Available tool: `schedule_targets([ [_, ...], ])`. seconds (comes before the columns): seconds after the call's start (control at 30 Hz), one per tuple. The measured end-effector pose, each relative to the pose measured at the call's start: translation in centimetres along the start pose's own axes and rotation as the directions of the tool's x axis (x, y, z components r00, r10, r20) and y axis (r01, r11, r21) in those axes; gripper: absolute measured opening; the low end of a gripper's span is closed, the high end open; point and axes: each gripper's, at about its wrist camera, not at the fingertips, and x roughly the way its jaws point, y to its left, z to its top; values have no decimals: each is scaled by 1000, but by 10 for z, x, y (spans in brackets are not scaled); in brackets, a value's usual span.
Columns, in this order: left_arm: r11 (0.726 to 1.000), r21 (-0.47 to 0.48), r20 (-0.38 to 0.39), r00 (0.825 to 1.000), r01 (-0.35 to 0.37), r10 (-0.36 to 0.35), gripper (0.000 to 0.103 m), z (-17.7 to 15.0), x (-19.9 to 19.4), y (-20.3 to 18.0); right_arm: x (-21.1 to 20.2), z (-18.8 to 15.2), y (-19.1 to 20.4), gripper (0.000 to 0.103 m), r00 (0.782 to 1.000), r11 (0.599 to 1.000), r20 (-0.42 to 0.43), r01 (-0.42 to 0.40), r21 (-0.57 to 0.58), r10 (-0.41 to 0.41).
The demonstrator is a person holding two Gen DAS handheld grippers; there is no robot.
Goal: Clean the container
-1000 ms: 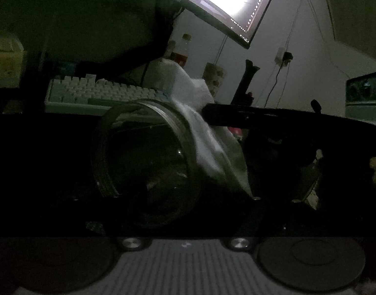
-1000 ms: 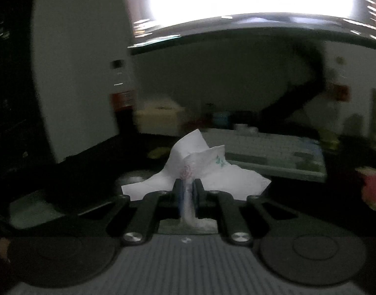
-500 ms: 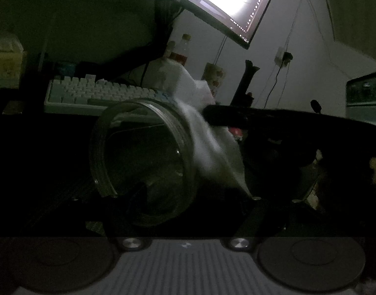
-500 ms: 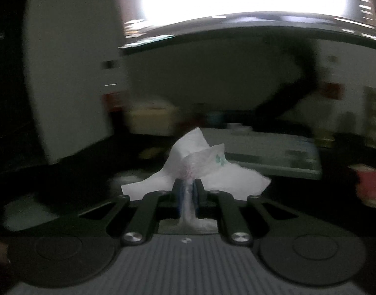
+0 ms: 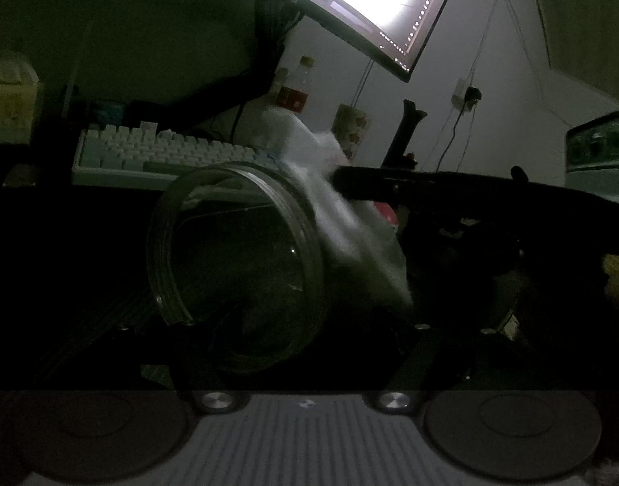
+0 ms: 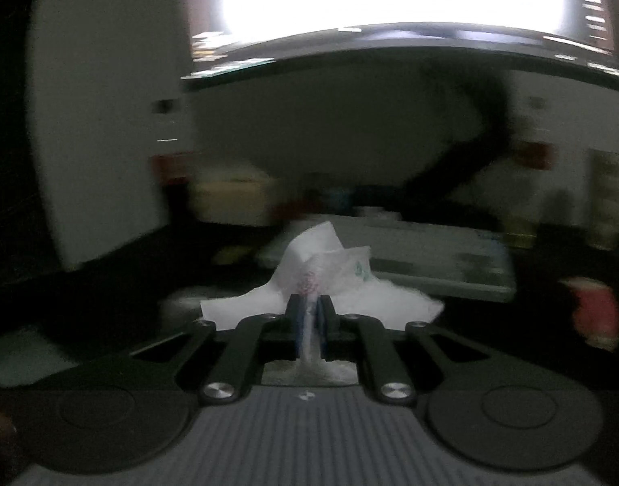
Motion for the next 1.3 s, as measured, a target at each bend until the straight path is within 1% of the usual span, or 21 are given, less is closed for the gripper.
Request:
schedule_targets([
  [0.03, 1000, -5, 1, 1000, -2, 2, 67, 0, 0, 0, 1, 0, -7, 10, 999, 999, -5, 36, 21, -36],
  [0.1, 1000, -13, 9, 1000, -18, 18, 64, 1, 2, 0, -2, -1, -19, 9, 1000, 997, 3, 20, 75, -21],
  [0.13, 999, -14, 14, 999, -30, 30, 55, 0, 2, -1, -7, -2, -24, 9, 1000, 995, 21, -12, 102, 10],
  [0.17, 999, -13, 19, 999, -29, 30, 42, 0, 4, -2, -12, -4, -27, 9, 999, 992, 40, -35, 118, 31],
  [0.2, 1000, -13, 24, 1000, -20, 21, 36, -1, 6, -2, -16, -6, -30, 9, 998, 991, 58, -45, 128, 37],
  [0.23, 1000, -14, 34, 999, -5, 6, 27, -2, 7, -2, -23, -8, -32, 9, 996, 989, 74, -49, 139, 39],
  [0.33, 999, -7, 72, 996, 52, -51, 12, -5, 9, -10, -36, -14, -43, 9, 994, 981, 100, -69, 180, 51],
  [0.43, 993, -8, 61, 991, 117, -117, 12, -6, 9, -17, -44, -17, -50, 9, 993, 976, 92, -89, 201, 72],
  [0.47, 987, -14, 45, 987, 158, -157, 12, -5, 9, -17, -47, -17, -50, 9, 993, 975, 85, -99, 200, 84],
  [0.57, 957, -59, 11, 958, 285, -285, 11, -2, 6, -13, -53, -21, -46, 9, 991, 975, 67, -124, 183, 114],
  [0.6, 954, -64, 6, 956, 293, -293, 11, -2, 6, -13, -53, -23, -43, 9, 991, 976, 60, -127, 174, 119],
  [0.7, 968, -20, -25, 968, 249, -250, 13, -1, 5, -18, -52, -27, -34, 9, 993, 984, 57, -115, 139, 108],
  [0.73, 973, 9, -43, 972, 230, -229, 23, -3, 5, -20, -51, -27, -32, 9, 993, 986, 58, -108, 127, 101],
  [0.77, 978, 36, -52, 978, 206, -204, 46, -4, 5, -23, -49, -25, -30, 9, 994, 988, 58, -102, 117, 96],
  [0.8, 982, 62, -54, 983, 178, -174, 58, -5, 5, -24, -46, -23, -28, 9, 994, 990, 56, -97, 104, 91],
  [0.83, 985, 87, -54, 988, 149, -145, 63, -6, 5, -26, -43, -21, -25, 9, 995, 992, 53, -91, 87, 87],
  [0.9, 989, 101, -59, 993, 112, -106, 63, -5, 9, -25, -37, -18, -21, 9, 996, 995, 46, -82, 63, 79],
  [1.0, 991, 99, -44, 996, 85, -81, 63, -5, 9, -24, -33, -16, -9, 9, 994, 995, 41, -100, 29, 98],
  [1.17, 992, 96, -38, 996, 79, -76, 63, -4, 8, -23, -34, -17, 15, 10, 981, 981, 32, -189, -50, 190],
  [1.23, 992, 95, -36, 996, 80, -76, 63, -4, 8, -23, -32, -14, 15, 10, 983, 982, 25, -178, -69, 180],
  [1.3, 993, 88, -33, 996, 84, -82, 63, -4, 8, -21, -26, -11, 4, 9, 990, 990, 19, -138, -39, 139],
])
